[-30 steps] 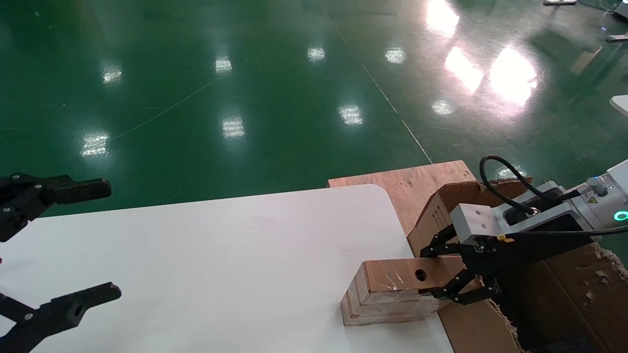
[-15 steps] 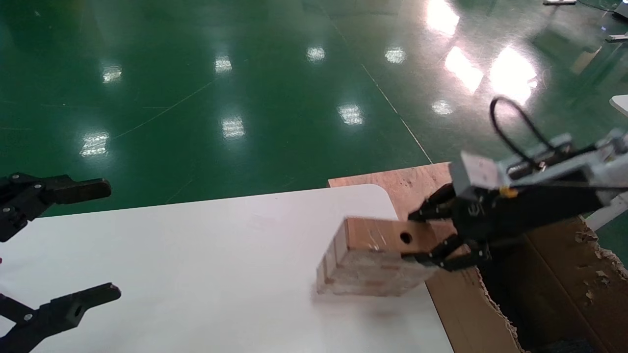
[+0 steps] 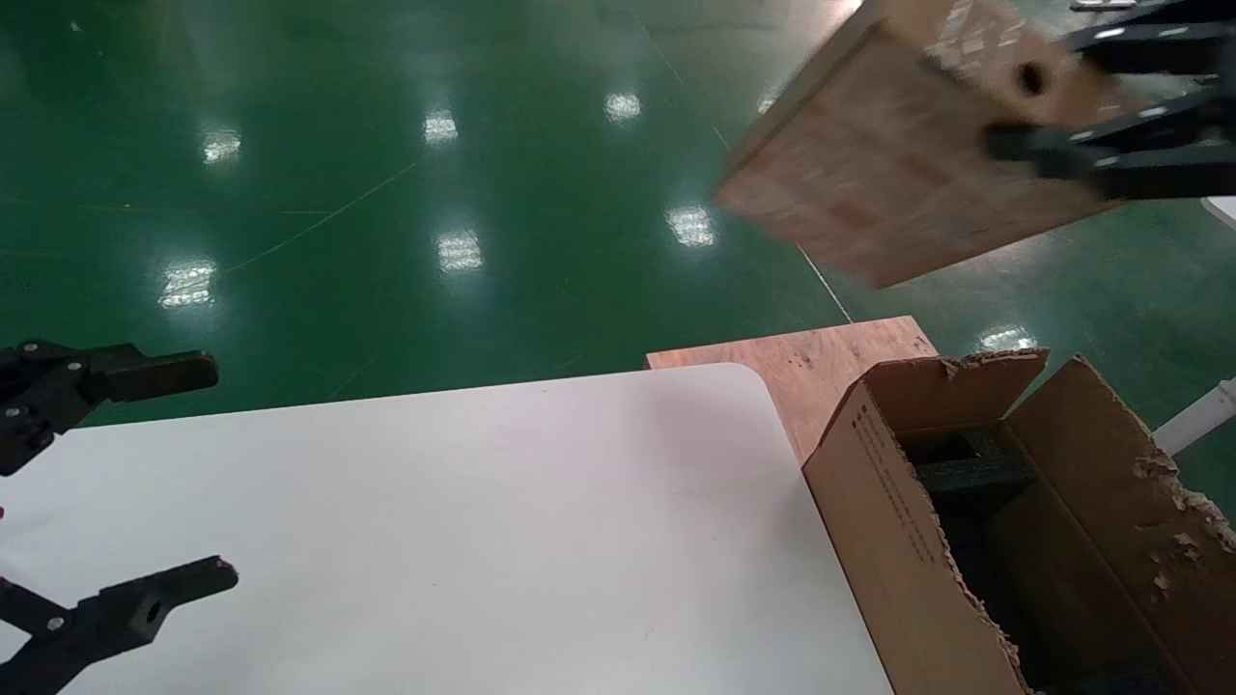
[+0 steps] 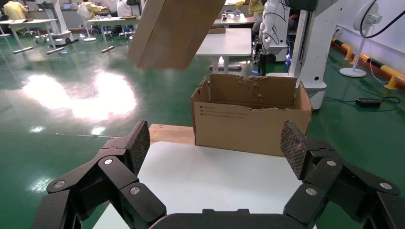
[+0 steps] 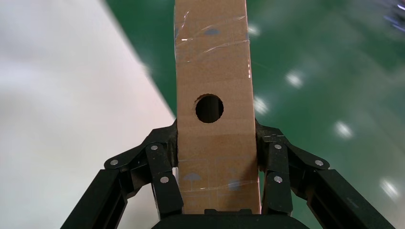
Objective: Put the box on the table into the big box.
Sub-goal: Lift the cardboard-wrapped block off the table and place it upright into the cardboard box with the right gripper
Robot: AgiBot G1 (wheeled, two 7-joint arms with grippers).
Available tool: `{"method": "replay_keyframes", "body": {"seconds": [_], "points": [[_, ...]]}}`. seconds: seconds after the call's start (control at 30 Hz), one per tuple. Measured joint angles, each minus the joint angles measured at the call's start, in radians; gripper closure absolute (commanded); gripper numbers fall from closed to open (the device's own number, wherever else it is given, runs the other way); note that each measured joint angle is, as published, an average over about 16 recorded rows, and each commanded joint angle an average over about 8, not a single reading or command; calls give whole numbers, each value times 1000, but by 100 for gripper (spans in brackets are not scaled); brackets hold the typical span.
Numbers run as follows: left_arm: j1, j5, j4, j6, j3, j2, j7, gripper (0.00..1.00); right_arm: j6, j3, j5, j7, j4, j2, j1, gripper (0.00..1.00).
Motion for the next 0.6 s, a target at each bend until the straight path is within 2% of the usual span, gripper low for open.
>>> {"method": "replay_keyframes", "body": {"seconds": [0.1,0.2,0.4,0.6], "points": [[0,0,0,0,0,0,0,0,-3,57,-96,97,92,114,50,100],[0,0,0,0,0,0,0,0,-4,126,-167,176,177,238,54,100],[0,0,0,0,0,0,0,0,5,267,-227,273,295,483,-35,100],[0,0,0,0,0,0,0,0,40,321,-222,277,316,667,-130,100]]}}
